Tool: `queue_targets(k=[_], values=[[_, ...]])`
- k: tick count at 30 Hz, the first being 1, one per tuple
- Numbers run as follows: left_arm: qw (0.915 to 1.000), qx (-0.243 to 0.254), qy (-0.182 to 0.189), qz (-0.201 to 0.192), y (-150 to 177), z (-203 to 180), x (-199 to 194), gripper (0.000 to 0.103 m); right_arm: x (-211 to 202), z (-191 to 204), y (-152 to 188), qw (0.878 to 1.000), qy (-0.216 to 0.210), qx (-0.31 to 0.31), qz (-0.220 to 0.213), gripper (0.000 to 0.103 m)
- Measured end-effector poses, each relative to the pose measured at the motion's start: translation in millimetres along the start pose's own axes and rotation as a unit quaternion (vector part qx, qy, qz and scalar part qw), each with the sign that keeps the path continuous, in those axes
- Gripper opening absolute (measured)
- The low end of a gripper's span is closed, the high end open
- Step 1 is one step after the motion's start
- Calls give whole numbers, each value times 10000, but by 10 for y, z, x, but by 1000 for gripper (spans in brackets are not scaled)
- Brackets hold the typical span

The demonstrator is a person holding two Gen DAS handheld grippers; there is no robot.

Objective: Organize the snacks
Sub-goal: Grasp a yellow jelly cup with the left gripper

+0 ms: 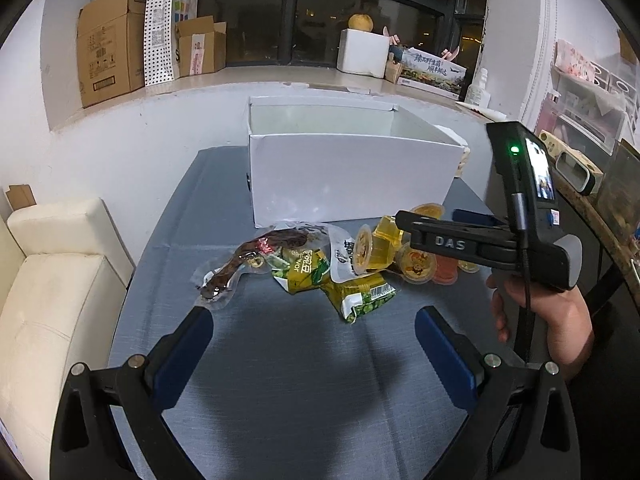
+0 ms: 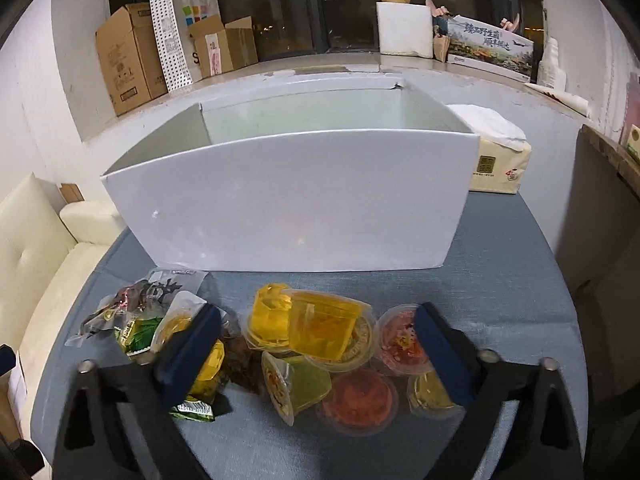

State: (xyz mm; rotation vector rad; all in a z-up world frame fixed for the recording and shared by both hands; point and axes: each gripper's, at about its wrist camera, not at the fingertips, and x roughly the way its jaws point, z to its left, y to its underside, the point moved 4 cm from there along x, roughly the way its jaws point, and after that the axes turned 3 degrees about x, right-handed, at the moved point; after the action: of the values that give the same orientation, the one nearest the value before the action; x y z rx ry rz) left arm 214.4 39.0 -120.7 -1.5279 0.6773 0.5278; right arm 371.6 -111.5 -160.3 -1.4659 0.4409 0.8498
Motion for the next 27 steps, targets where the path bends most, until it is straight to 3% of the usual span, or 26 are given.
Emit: queue_targets(k=[2,3,16,27], values=[[10000,-24,11,-44,-2,7,-8,103,39,8,9,9999,84,-46,104,50],[10000,-47,-12,-69,-3,14,-12,103,56,7,15,9998,99,-54,141,47],[9999,27,53,105,-4,-80,144,103,-203,-33,23,9996,62,-172,-198,47],[9996,137,18,235,-241,-386,708,103,-905,-350,317,9986,50,-78,-517,47]])
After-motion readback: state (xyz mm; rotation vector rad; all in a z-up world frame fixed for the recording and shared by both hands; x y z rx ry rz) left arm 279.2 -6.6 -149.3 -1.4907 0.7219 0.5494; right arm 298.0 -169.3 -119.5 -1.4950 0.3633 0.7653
